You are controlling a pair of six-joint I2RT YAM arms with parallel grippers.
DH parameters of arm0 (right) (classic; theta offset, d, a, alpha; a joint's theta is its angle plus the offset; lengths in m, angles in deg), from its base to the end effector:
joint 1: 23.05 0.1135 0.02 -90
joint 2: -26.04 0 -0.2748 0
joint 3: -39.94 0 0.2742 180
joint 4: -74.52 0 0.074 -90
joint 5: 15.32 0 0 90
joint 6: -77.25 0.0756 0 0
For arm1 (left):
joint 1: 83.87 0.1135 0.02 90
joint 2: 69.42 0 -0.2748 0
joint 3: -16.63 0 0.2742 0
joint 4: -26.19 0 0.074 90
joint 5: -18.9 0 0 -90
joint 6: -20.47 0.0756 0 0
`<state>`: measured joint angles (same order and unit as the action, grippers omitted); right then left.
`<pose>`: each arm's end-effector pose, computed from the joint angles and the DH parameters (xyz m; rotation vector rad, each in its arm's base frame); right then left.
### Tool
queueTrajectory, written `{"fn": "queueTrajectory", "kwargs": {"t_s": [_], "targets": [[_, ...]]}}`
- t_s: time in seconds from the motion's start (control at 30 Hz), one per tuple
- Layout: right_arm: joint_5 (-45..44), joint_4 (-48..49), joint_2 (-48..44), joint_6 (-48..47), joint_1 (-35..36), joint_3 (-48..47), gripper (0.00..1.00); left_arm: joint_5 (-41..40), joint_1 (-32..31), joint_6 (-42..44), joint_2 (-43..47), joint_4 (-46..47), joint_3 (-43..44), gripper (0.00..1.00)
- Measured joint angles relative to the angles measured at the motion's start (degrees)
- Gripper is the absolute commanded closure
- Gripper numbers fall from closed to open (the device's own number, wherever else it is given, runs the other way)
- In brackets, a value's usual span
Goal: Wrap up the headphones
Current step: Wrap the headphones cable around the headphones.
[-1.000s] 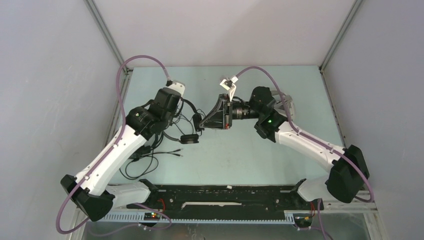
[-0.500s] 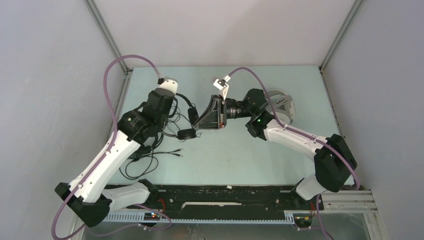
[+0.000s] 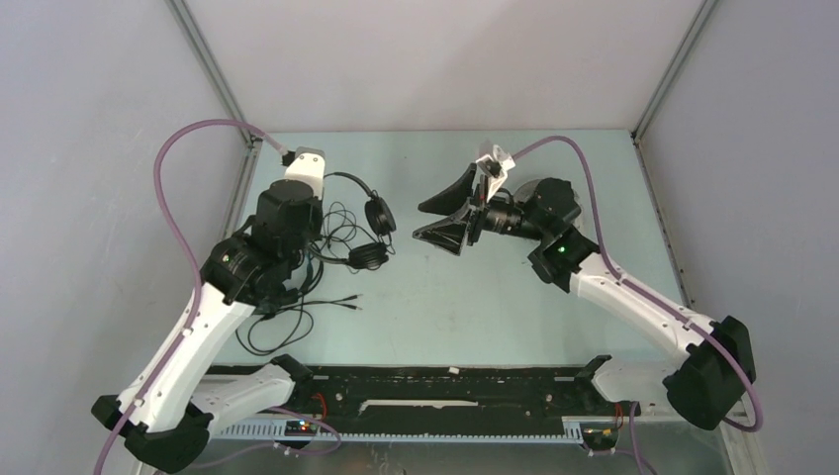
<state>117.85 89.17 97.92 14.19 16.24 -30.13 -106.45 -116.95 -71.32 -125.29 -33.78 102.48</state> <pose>0.2261 0.2519 0.3947 -0.8484 1.3290 1.4355 0.2089 -0.0839 0.4102 0.1819 1.9916 0.2577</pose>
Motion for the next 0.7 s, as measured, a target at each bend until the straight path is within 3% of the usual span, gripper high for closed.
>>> {"fn": "queueTrajectory", "kwargs": {"t_s": [0.33, 0.7], "targets": [[1.31, 5.09, 0.02, -13.22, 2.62, 10.36, 0.24, 5.84, 1.29, -2.67, 1.73, 2.08, -0.28, 1.0], [1.33, 12.37, 6.16, -23.3, 5.86, 10.88, 0.25, 11.19, 1.36, -3.85, 2.16, 2.08, -0.28, 1.0]]}}
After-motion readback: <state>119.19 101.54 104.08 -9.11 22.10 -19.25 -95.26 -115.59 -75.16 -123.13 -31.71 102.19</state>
